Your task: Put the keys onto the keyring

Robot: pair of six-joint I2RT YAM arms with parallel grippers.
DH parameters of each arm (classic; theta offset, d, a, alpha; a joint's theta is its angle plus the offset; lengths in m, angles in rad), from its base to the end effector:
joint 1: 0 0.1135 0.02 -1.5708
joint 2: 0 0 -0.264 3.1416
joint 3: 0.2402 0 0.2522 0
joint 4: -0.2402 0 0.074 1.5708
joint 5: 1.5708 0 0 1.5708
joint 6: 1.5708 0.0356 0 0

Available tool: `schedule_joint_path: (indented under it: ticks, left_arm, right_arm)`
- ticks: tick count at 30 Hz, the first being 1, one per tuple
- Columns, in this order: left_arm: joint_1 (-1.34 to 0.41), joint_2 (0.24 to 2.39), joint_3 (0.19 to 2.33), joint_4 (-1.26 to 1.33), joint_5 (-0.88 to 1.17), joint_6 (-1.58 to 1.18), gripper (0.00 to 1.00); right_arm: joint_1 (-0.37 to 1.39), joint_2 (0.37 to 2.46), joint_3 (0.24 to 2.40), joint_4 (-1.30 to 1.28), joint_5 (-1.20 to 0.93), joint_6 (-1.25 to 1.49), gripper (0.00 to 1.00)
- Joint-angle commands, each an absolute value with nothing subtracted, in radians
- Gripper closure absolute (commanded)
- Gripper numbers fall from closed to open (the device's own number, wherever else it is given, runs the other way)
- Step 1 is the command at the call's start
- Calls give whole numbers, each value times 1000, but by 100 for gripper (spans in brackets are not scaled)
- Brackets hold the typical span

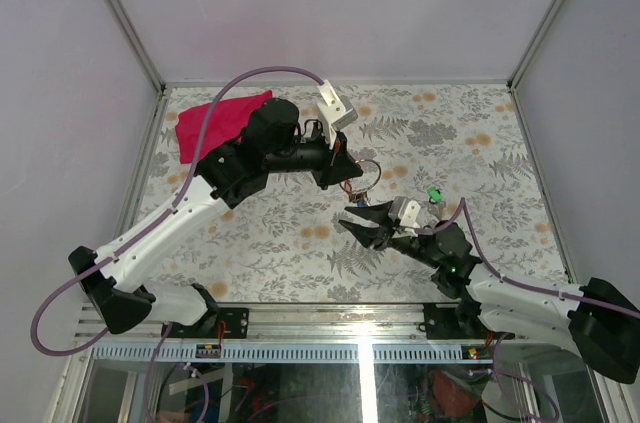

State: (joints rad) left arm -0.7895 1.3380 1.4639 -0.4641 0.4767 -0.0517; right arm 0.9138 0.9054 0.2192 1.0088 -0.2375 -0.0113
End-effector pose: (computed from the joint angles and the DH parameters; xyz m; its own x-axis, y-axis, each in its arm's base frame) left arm 0.1956 -0.2204 0.4256 -0.2817 0.2188 -0.9342 0.9223 0.3301 -0.2008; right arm 0.1079 0.1536 0.2468 0.2038 0.2463 -0.9475 -0.9036 0.4197 -0.0853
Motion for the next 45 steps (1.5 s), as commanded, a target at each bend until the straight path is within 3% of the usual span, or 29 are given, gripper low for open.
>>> schedule_joint_path:
  ticks: [1,13,45]
  left_arm:
    - [-781,1314,1500,-393,498,-65,100]
    - [-782,1308,1506,-392,509,-69,100]
    - [-781,1297,1502,-385,550,-88,100]
  right_arm:
    - [920,945,211,1262,-153,-13,59]
    - [920,958,175,1288,-95,-38,48]
    - [919,941,176,1366,-30,-80,47]
